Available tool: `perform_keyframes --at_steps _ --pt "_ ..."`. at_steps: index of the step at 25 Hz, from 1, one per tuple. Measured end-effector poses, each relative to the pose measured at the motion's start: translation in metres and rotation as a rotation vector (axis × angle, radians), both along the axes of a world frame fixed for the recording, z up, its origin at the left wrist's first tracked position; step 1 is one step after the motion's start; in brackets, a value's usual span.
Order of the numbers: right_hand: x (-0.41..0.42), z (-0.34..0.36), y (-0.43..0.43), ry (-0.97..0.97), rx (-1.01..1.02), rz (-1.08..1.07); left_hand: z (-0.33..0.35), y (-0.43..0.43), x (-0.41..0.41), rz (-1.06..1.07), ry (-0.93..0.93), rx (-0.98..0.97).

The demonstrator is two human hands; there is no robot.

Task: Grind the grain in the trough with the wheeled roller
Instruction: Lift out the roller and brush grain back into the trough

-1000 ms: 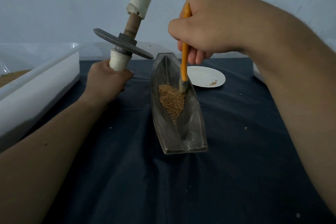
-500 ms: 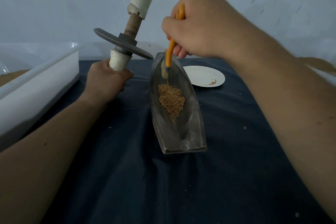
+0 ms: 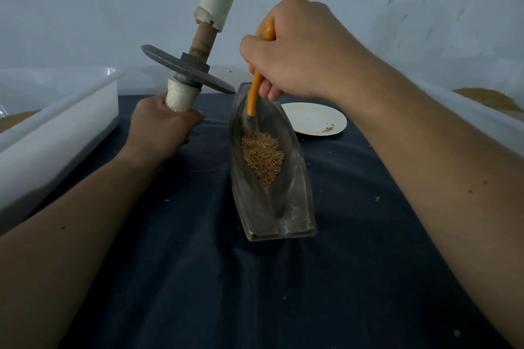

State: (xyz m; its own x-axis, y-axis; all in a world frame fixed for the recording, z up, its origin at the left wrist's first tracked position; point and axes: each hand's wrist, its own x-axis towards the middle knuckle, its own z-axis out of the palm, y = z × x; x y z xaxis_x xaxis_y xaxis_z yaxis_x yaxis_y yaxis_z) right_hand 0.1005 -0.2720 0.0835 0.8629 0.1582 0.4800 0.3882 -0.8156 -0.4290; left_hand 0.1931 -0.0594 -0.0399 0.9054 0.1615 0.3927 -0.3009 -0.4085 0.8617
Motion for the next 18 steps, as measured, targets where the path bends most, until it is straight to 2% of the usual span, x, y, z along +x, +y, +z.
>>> perform_keyframes --at_steps 15,18 --pt "-0.023 0.019 0.007 0.135 -0.061 0.101 0.003 -0.002 -0.002 0.006 0.015 0.008" --pt "-0.026 0.023 0.0 0.085 -0.014 0.106 0.003 -0.002 -0.004 0.002 0.014 0.013"
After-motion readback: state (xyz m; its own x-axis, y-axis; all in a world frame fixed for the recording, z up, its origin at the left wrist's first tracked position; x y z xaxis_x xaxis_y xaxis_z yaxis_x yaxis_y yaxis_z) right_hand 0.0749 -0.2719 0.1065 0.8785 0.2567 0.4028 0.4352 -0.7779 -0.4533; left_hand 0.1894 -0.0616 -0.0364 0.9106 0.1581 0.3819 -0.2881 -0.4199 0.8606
